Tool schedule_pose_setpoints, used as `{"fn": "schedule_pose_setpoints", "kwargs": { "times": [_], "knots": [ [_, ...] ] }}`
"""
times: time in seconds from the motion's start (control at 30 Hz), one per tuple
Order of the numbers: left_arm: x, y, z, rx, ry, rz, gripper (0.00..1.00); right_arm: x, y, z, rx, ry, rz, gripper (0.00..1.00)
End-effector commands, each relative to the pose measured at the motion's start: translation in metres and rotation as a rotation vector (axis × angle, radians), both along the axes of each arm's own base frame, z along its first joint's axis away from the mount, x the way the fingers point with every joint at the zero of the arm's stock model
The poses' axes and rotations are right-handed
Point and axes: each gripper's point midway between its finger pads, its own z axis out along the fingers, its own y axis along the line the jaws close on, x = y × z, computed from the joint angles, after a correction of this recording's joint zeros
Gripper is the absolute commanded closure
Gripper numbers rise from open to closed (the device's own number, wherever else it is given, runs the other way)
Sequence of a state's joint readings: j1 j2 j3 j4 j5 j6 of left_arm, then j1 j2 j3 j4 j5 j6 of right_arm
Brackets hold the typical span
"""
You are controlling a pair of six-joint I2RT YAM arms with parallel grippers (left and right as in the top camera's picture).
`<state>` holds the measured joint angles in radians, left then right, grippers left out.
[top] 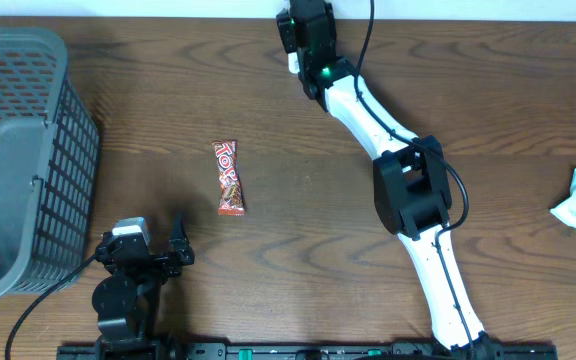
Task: Scan the item barcode
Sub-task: 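Lift the jar and hold it under the white scanner, then carry the jar to the right table edge and release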
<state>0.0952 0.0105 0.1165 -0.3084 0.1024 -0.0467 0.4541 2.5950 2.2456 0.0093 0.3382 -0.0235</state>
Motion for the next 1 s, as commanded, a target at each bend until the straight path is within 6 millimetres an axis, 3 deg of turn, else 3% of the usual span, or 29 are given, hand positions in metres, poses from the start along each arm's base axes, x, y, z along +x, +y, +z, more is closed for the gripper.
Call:
{"fn": "schedule_pose_setpoints", "kwargs": {
  "times": [0.0,0.23,0.37,0.47,0.6,0.67,0.97],
  "knots": [
    [-0.002,-0.001,-0.012,0.012,0.034,-0.010,0.02,-0.003,0.002,0.029,-0.041,-0.043,-0.003,0.36],
    [-0.002,-0.001,-0.012,0.012,0.034,-0.010,0.02,-0.036,-0.017,0.068,-0.171,0.076,0.004,0.35],
    [-0.002,-0.001,-0.012,0.012,0.034,-0.010,0.02,-0.068,-0.051,0.085,-0.233,0.215,-0.013,0.35],
    [-0.002,-0.001,-0.012,0.012,0.034,-0.010,0.02,-0.090,-0.095,0.085,-0.220,0.340,-0.098,0.36],
    [-0.002,-0.001,-0.012,0.012,0.034,-0.010,0.02,-0.106,-0.163,0.060,-0.160,0.509,-0.252,0.32],
    [-0.002,-0.001,-0.012,0.012,0.034,-0.010,0.02,-0.114,-0.195,0.038,-0.095,0.614,-0.313,0.32],
    [-0.002,-0.001,-0.012,0.012,0.034,-0.010,0.02,-0.157,-0.318,-0.043,0.175,0.972,-0.532,0.33]
  ]
}}
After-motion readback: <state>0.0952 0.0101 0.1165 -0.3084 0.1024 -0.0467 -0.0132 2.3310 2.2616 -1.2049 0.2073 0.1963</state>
